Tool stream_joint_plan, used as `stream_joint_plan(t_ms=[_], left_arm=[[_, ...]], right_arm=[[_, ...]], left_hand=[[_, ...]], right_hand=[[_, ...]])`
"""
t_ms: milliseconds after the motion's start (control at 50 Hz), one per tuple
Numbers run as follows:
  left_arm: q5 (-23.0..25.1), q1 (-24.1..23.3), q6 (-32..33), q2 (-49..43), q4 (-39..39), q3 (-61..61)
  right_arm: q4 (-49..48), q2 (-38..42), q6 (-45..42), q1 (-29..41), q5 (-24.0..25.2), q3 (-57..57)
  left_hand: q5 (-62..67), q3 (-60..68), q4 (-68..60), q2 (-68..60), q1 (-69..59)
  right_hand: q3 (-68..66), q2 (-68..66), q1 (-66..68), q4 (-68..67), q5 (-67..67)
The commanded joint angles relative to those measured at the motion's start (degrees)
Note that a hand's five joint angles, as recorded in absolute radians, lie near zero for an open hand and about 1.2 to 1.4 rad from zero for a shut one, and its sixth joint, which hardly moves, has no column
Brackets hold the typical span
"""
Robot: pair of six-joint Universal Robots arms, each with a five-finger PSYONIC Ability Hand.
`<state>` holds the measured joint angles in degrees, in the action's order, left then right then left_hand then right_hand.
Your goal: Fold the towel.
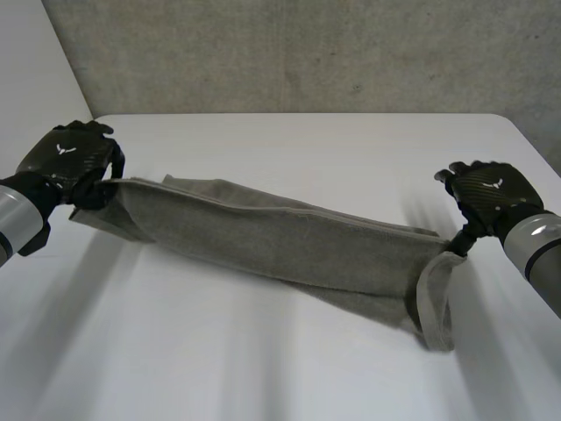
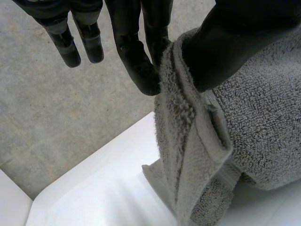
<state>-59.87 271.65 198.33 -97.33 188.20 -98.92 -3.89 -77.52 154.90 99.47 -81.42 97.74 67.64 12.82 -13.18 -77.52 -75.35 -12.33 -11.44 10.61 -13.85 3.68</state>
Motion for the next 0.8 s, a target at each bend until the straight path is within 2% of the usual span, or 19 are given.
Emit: stream_joint_plan(t_ms=[20,300,460,640,740,780,800], left_arm=[[0.0,-0.6,-0.3,0.0,0.8,-0.2],[0.4,-1.2,-0.3,0.0,0.8,-1.4],[0.5,-1.2,-0.3,0.6,0.8,-2.2],[0.5,-1.7,-0.3,1.4,0.6,-2.4],[0.4,-1.5,-0.5,2.8,0.6,-2.7],[0.4,-1.4,-1.0,3.5,0.7,-2.7],[0.4,-1.4,-1.0,3.5,0.7,-2.7]], right_arm=[[3.6,0.9,10.2,-0.6,-3.2,0.3],[5.7,3.0,24.0,-0.7,-2.6,3.4],[10.7,3.2,24.0,-0.4,-0.8,3.3],[10.7,4.0,24.0,0.0,-1.1,5.4],[9.5,4.7,24.0,0.0,-1.2,6.9],[7.7,5.2,24.3,0.0,-1.2,7.8],[7.7,5.2,24.3,0.0,-1.2,7.8]], left_hand=[[2.4,-2.8,3.2,-2.5,-4.6],[2.4,-2.8,3.2,-2.5,-4.6],[2.4,-2.8,3.2,-2.5,-4.6],[2.4,-2.8,3.2,-2.5,-4.6],[2.4,-2.8,3.2,-2.5,-4.6],[2.4,-2.8,3.2,-2.5,-4.6],[2.4,-2.8,3.2,-2.5,-4.6]], right_hand=[[2.3,6.1,-5.2,3.8,-3.7],[2.3,3.7,-2.9,3.8,-3.7],[2.3,-4.0,4.8,3.8,1.8],[2.3,-7.9,8.7,3.8,5.7],[2.3,-18.8,19.7,3.8,16.6],[2.3,-34.7,35.6,3.8,32.5],[2.3,-34.8,35.6,3.8,32.6]])
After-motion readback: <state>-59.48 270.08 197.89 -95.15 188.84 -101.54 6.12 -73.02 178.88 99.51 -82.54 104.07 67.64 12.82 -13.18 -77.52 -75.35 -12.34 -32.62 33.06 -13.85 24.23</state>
